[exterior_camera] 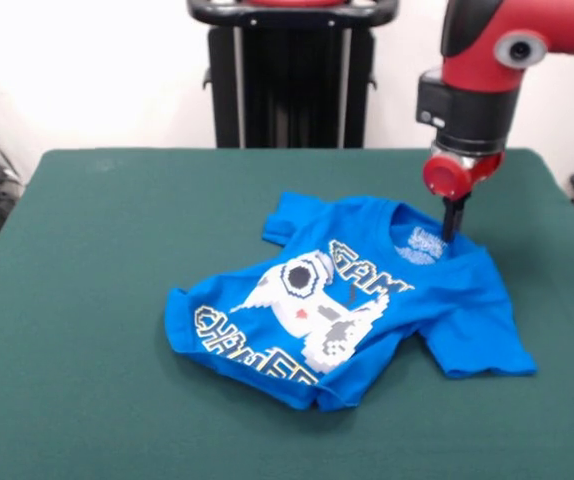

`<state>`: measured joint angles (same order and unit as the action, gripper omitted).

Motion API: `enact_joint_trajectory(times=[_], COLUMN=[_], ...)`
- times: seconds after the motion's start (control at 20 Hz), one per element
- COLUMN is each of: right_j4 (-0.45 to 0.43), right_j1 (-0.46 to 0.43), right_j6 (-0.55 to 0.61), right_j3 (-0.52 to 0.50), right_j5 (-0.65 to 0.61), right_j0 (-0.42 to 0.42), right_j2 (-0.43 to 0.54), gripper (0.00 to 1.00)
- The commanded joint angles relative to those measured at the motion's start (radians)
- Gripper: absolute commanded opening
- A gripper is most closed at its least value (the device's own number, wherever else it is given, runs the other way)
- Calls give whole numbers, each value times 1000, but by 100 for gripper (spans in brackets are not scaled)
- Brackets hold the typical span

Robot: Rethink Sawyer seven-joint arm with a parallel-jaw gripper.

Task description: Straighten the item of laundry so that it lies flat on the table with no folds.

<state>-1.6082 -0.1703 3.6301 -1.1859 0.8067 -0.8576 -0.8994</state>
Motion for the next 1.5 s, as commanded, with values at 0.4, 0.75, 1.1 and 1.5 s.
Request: enact_joint_trajectory(times=[0.4, 0.75, 1.1, 1.5], right_j4=[35, 29, 33, 2], right_j1=[-9, -14, 11, 50], right_j6=[274, 251, 216, 208], right_j3=[-63, -74, -105, -121], right_j5=[77, 60, 75, 140], right_j0=[-44, -52, -58, -45], right_j2=[229, 246, 273, 308], gripper=[0, 0, 0, 0])
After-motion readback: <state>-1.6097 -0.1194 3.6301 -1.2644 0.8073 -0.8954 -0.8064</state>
